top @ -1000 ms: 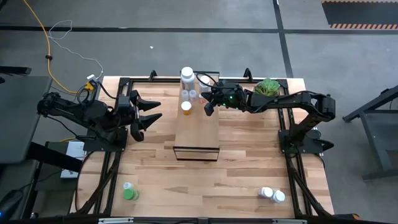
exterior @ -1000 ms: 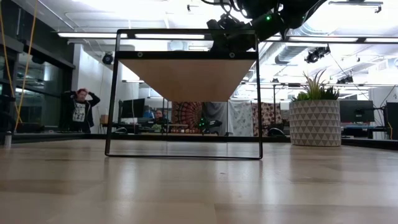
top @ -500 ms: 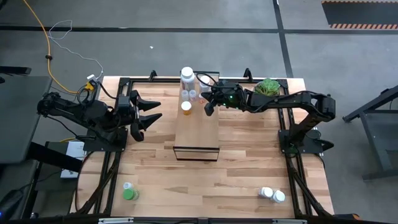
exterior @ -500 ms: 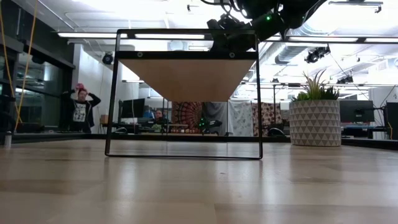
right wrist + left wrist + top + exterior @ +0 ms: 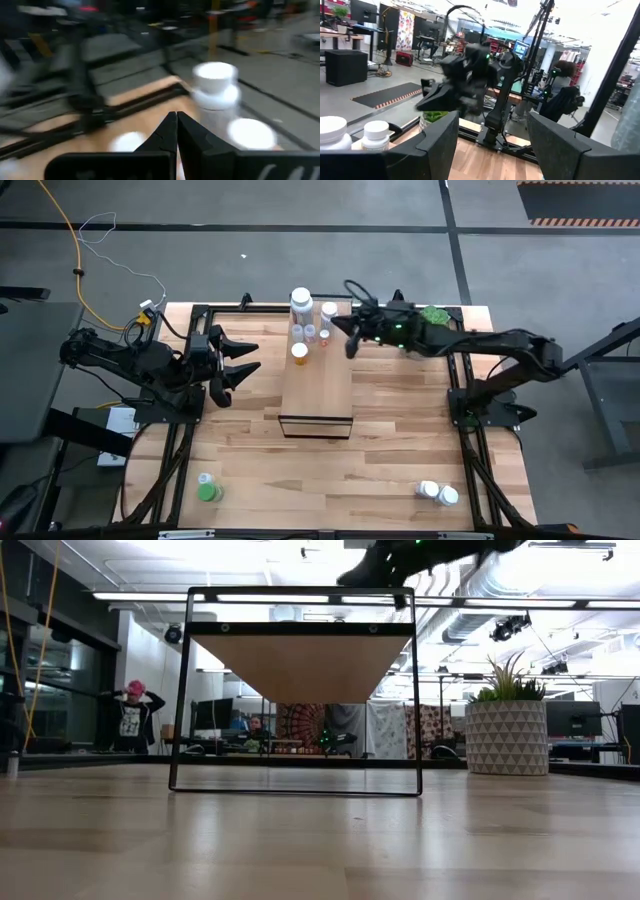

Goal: Pick and place medicine bottles onto shelf by color
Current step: Put the green medicine bottle on the shelf

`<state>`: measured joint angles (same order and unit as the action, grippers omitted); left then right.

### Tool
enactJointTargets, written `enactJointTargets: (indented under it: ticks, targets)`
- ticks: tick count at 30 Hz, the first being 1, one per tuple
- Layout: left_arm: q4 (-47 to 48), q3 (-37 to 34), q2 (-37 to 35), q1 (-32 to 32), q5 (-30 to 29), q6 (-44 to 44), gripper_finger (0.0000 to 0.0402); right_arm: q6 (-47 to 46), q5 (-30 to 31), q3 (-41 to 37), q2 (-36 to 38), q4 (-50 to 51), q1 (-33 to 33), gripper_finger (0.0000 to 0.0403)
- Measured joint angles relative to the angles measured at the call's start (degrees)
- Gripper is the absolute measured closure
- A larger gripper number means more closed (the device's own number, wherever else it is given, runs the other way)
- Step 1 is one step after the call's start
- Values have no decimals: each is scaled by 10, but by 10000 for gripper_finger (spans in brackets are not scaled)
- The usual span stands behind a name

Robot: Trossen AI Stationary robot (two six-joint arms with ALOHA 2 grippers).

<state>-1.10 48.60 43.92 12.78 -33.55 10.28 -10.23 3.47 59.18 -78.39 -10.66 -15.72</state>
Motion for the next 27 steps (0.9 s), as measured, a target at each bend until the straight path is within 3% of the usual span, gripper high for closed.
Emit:
enactJointTargets:
  ticks: [4, 8, 13, 19, 27]
  targets:
    - [0, 0, 0, 0, 26, 0, 179, -2, -97, 0, 64, 48, 15, 403]
    - [0, 0, 1, 0, 35, 0, 179, -16, -135, 0, 127, 109, 52, 403]
    - [0, 0, 2, 0, 33, 0, 179, -29, -117, 1, 189, 180, 119, 403]
    - [0, 0, 7, 0, 31, 0, 179, -43, -50, 1, 221, 218, 192, 403]
    - [0, 0, 12, 0, 12, 33, 174, -59, -21, 1, 222, 229, 224, 403]
